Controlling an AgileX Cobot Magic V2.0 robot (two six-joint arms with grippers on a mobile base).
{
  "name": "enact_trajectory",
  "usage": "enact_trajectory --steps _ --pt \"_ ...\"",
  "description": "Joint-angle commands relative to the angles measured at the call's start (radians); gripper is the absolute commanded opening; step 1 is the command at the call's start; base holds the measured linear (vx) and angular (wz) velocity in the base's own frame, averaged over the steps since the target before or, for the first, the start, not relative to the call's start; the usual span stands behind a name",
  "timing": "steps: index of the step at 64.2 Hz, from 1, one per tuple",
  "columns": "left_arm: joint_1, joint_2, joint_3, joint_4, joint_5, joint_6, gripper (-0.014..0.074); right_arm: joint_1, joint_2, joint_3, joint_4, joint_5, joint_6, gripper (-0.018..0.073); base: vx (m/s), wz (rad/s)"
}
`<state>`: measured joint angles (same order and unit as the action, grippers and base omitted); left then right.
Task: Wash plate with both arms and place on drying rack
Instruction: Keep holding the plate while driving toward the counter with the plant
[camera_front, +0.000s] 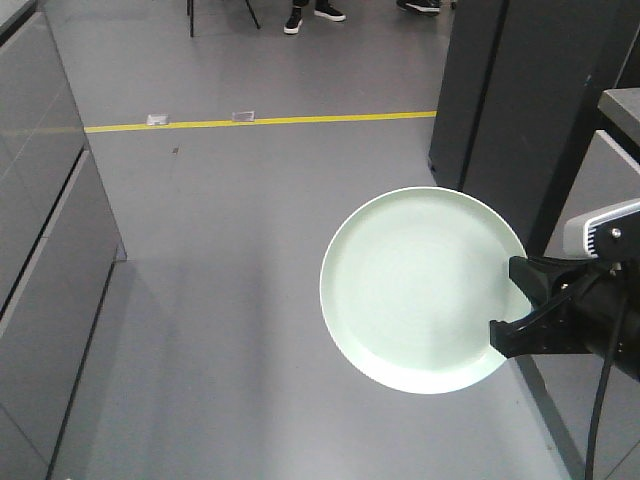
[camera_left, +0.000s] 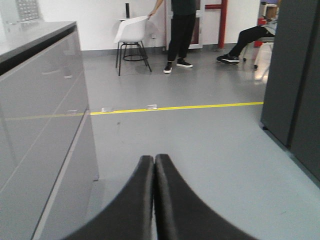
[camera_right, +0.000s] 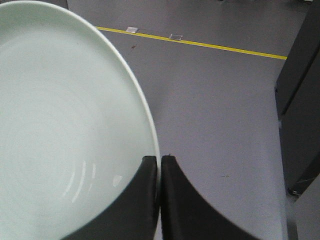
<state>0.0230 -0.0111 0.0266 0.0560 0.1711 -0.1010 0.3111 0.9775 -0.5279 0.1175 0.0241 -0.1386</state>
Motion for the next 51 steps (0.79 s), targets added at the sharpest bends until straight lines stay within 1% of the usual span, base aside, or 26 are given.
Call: enact_trajectory --steps 1,23,51 --pt "-0.008 -0.016 0.022 -0.009 -0.07 -0.003 -0.0006 -0.007 -0.014 -0.029 0.0 -0.077 -0.007 -0.0008 0.14 -0.25" --pt "-0.008 -0.016 0.022 -0.009 -0.07 -0.003 -0.0006 -0.007 -0.014 -0.029 0.0 -0.077 -0.007 -0.0008 0.13 -0.34" --pt "-0.008 -0.016 0.022 -0.009 -0.07 -0.003 -0.0006 -0.007 -0.014 -0.029 0.0 -0.076 -0.007 -0.0008 0.14 -0.48"
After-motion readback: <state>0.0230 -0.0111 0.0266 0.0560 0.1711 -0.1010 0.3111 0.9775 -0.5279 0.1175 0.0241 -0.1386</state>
